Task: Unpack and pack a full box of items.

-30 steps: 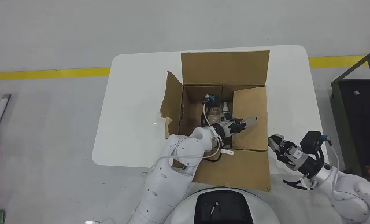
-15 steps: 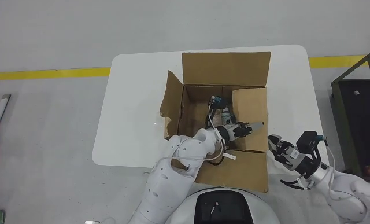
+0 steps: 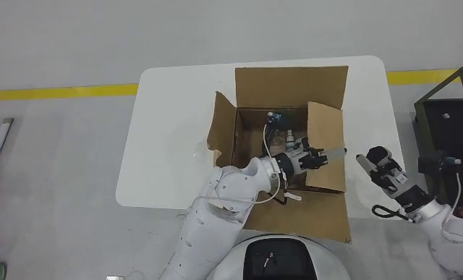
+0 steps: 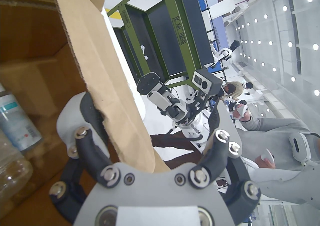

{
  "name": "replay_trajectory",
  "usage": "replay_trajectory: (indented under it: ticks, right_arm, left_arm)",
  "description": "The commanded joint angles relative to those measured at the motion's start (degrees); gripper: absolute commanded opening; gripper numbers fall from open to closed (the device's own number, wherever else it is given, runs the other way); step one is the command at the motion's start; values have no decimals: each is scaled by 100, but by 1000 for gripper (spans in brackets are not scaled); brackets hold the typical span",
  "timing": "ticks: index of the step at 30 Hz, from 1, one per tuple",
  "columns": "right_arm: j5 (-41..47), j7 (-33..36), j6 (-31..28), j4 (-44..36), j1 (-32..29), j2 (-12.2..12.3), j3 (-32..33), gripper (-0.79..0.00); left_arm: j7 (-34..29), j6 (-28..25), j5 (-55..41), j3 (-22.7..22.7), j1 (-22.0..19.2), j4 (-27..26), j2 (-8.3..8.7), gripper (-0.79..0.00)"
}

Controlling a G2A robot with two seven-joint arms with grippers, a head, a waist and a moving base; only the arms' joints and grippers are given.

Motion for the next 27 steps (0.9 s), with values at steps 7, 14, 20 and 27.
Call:
replay_trajectory:
  ticks: [7,14,20,27]
  right_arm:
    - [1703,480,242,-63,-96,1,558,-299]
    - [2301,707,192,-75,-136,4,911,-191]
    - [2576,929,140,-104,-172,7,1136,-416]
    - [2656,1146,85,-163,-176,4,1178,-486]
  left_arm:
    - [-45,-228,-315,463,-403,-49,-108,0]
    - [-147,-334,-466,1128,-859,376,-281,0]
    - [-162,-366,-509,1512,-1200,819,-427,0]
    - [-145,-390,-607,1692,-1375,1148,-539,0]
